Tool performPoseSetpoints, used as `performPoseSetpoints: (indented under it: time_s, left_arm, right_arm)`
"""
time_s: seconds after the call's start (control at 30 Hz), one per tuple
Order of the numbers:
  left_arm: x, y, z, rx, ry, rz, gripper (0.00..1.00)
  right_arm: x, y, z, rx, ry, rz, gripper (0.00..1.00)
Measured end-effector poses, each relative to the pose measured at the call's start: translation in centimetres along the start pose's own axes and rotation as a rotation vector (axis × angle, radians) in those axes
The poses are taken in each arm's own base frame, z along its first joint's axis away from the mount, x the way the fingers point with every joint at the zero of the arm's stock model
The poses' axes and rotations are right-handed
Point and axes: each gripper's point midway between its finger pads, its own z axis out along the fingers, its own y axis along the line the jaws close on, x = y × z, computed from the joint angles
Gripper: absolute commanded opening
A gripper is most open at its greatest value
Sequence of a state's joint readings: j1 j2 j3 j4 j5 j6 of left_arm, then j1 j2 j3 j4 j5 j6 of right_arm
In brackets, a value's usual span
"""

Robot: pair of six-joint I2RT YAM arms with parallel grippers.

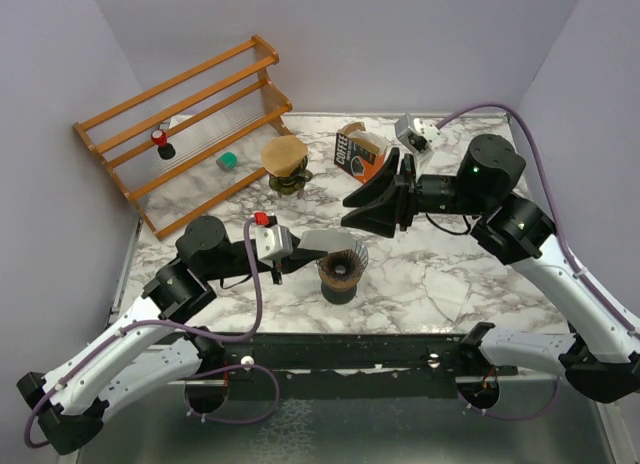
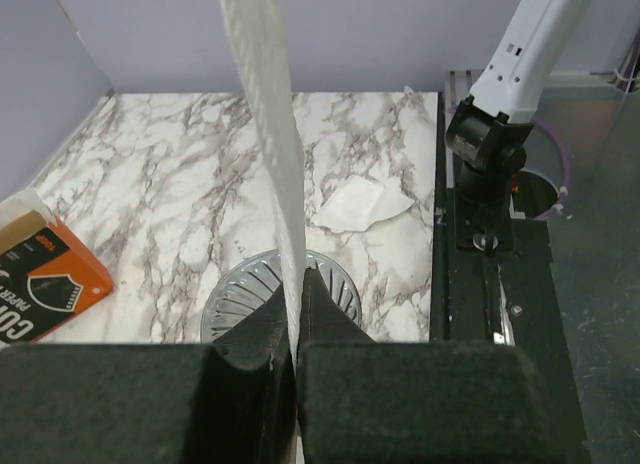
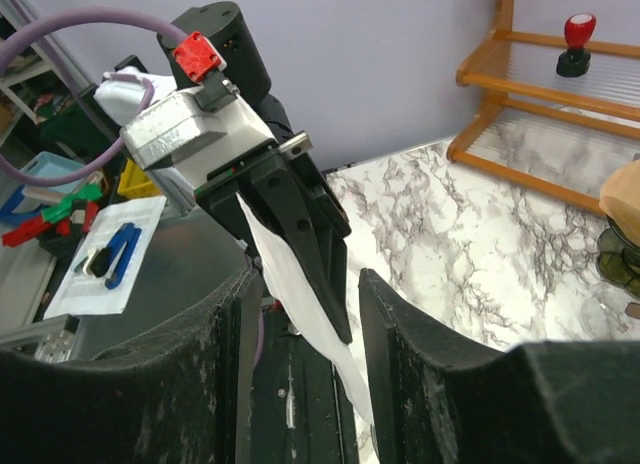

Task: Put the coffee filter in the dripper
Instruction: Place the coffee filter in the coffee dripper.

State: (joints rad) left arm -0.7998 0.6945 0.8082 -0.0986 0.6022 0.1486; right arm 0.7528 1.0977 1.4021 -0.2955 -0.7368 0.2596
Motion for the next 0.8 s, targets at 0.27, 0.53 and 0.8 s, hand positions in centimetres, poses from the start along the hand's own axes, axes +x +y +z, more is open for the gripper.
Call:
performPoseSetpoints:
  time_s: [0.27,0.53,0.8]
  left_arm:
    - [1.2,0.1,0.5,0.009,0.038,-0.014,0.0]
    - [1.2,0.1,0.5,0.014,0.037,-0.013,0.0]
    - [1.2,0.0,0.5,0.022,0.039,-0.015,0.0]
  right_arm:
    - [1.1,-0.2,0.6,-0.04,0.044,-0.009,0.49]
    - [1.4,0.1,0.7,-0.071,0.054,-0.03,0.48]
    - [2.0,-0.3,1.2,-0.079,0.072,-0.026,0.47]
